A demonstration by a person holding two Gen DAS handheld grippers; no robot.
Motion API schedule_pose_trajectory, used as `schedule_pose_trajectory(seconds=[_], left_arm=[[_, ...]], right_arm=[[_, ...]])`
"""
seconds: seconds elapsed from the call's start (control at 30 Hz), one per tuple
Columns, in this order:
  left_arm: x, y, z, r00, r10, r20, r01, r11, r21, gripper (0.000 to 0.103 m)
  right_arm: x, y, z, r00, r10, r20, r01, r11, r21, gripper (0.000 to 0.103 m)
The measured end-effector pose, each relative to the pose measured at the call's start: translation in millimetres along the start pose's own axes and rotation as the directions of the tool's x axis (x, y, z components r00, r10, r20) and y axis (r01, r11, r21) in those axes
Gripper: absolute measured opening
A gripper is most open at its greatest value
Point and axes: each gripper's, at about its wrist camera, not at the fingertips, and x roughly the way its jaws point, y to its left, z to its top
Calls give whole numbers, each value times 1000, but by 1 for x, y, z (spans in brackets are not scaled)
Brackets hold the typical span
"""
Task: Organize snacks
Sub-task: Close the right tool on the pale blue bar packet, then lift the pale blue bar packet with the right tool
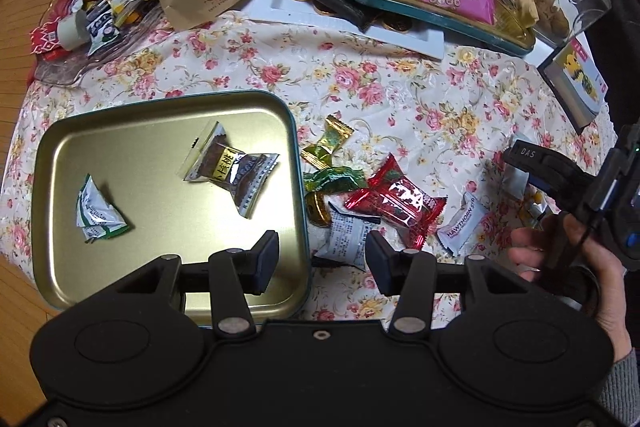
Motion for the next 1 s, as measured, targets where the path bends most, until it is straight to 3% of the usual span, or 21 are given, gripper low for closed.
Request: schedule_pose_trajectory(seconds=[0.13, 0.27, 0.43, 0.6, 0.77, 1.0], left_arm=[[-1, 3, 2, 1000, 4, 3, -4, 1000, -12, 56], [0, 0, 2, 1000, 8, 5, -8, 1000, -6, 56], [2, -3, 1, 1000, 16, 1, -16, 1000, 6, 56], [2, -4, 0, 1000, 21, 2, -21, 1000, 7, 56], [2, -2, 1, 1000, 25, 4, -25, 1000, 2, 56], [-1, 3, 2, 1000, 25, 15, -25, 1000, -6, 56]], right_arm=[[8, 0, -1, 999, -34, 30, 35, 999, 0, 41], [12, 6, -5, 996, -51, 76, 57, 995, -78, 45], [15, 7, -12, 993, -1, 120, 19, 989, -150, 71], [16, 12, -18, 991, 20, 135, 10, 977, -213, 77], [14, 12, -20, 988, 8, 156, 23, 981, -195, 69], [10, 12, -23, 983, 9, 184, 27, 980, -196, 28]])
